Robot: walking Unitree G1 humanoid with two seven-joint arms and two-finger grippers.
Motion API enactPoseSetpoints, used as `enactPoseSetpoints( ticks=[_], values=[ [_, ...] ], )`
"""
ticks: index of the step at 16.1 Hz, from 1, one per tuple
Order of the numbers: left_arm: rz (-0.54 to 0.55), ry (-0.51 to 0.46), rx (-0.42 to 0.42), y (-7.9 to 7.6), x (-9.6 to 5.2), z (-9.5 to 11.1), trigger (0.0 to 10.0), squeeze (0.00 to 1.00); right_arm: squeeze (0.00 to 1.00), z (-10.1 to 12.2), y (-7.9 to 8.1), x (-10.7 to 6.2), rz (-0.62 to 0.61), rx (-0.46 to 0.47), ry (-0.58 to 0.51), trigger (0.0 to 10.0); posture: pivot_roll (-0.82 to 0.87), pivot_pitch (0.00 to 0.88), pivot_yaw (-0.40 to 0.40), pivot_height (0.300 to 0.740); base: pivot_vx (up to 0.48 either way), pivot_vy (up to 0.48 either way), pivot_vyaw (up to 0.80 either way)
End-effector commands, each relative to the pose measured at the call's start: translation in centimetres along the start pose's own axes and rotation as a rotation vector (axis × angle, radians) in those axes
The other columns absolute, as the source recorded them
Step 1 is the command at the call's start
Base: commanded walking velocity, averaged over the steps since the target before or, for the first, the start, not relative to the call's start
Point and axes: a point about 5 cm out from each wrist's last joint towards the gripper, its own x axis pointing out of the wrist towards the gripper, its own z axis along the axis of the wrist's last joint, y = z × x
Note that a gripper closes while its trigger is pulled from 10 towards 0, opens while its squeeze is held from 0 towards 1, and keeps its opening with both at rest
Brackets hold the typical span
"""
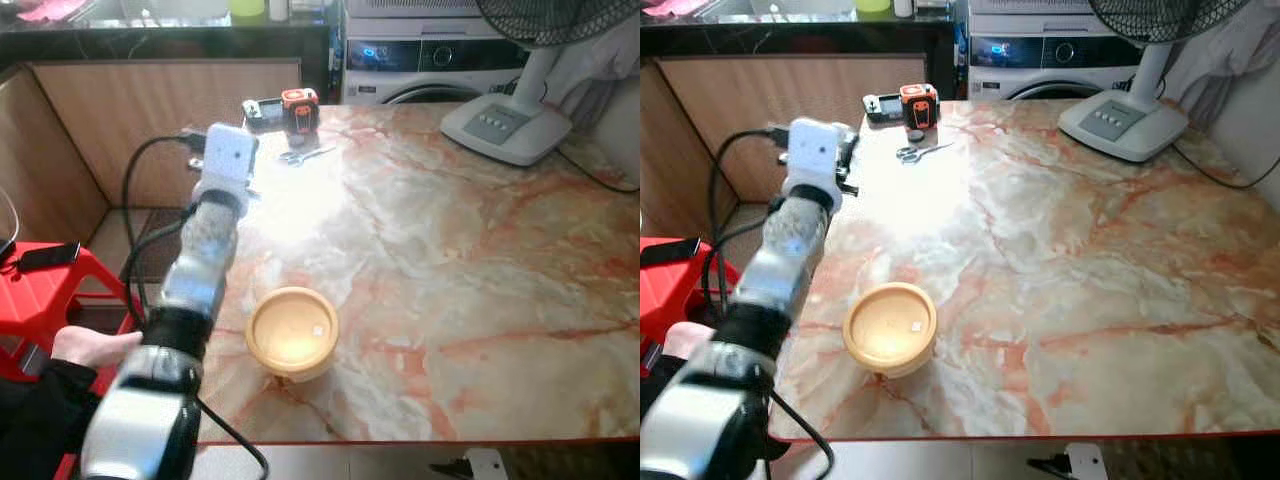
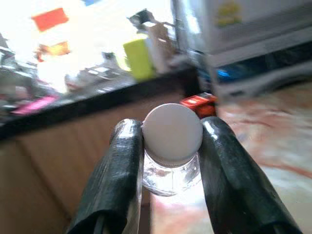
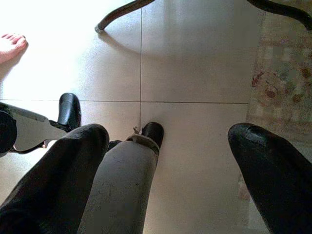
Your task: Restocking fridge
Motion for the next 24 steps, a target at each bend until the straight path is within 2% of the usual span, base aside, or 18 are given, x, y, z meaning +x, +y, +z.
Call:
enactPoseSetpoints(
  ticks=[1, 5, 11, 24],
  values=[
    [0.058, -0.081, 0.027, -0.2, -0.3, 1.4, 10.0, 0.0, 0.0, -0.3, -0.1, -0.1, -0.004, 0.01, 0.001, 10.0, 0.09, 0.027, -0.027, 0.74, 0.0, 0.0, 0.0],
    [0.082, -0.104, 0.013, -1.3, -1.2, 1.6, 10.0, 0.0, 0.0, -0.3, -0.1, -0.1, -0.013, 0.022, -0.009, 10.0, 0.08, 0.024, -0.024, 0.74, 0.0, 0.0, 0.0],
    [0.115, -0.116, 0.024, -1.2, -1.6, 1.7, 10.0, 0.0, 0.0, -0.4, 0.0, -0.1, -0.012, 0.023, -0.011, 10.0, 0.06, 0.0, -0.024, 0.74, 0.0, 0.273, 0.0],
    [0.122, -0.109, 0.027, -1.1, -1.7, 1.6, 10.0, 0.0, 0.0, -0.3, -0.2, -0.1, -0.022, 0.014, -0.015, 10.0, 0.07, 0.014, -0.027, 0.74, 0.0, 0.297, 0.0]
  ],
)
